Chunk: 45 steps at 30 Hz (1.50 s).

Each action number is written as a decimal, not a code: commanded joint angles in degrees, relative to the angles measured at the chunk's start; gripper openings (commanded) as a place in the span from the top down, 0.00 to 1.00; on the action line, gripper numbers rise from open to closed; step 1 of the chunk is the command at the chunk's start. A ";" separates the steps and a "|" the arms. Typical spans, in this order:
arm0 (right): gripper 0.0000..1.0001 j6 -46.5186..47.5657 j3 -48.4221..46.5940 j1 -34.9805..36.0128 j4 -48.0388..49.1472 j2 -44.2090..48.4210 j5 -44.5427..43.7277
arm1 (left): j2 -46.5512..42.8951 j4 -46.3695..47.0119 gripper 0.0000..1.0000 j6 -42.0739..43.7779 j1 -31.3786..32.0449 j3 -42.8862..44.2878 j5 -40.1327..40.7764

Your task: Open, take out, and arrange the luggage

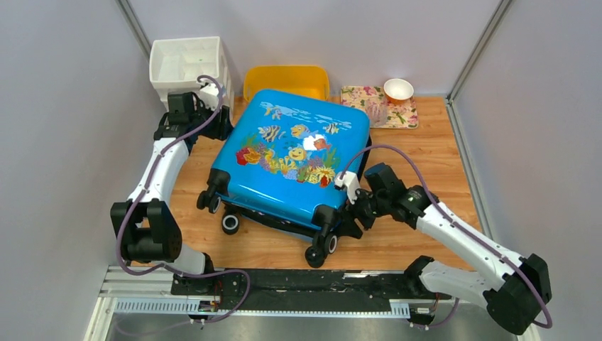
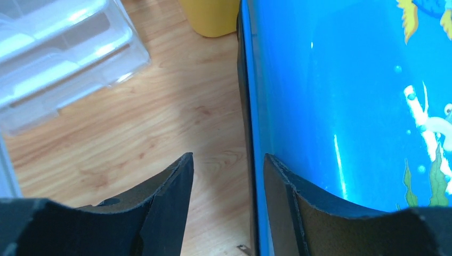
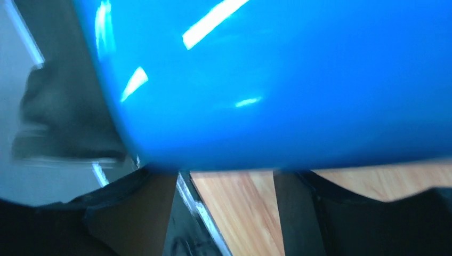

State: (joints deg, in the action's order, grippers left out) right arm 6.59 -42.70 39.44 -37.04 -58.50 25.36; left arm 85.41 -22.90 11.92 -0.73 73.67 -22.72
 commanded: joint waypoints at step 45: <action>0.37 55.62 -20.43 -72.31 -34.32 -22.10 19.01 | 11.31 -11.36 0.43 -12.98 1.62 26.00 1.98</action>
State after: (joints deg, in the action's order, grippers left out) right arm 49.32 -66.94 -32.82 -62.87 -86.78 42.54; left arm 115.81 -25.41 5.26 11.66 111.96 -29.58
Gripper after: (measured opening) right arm 0.630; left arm 0.580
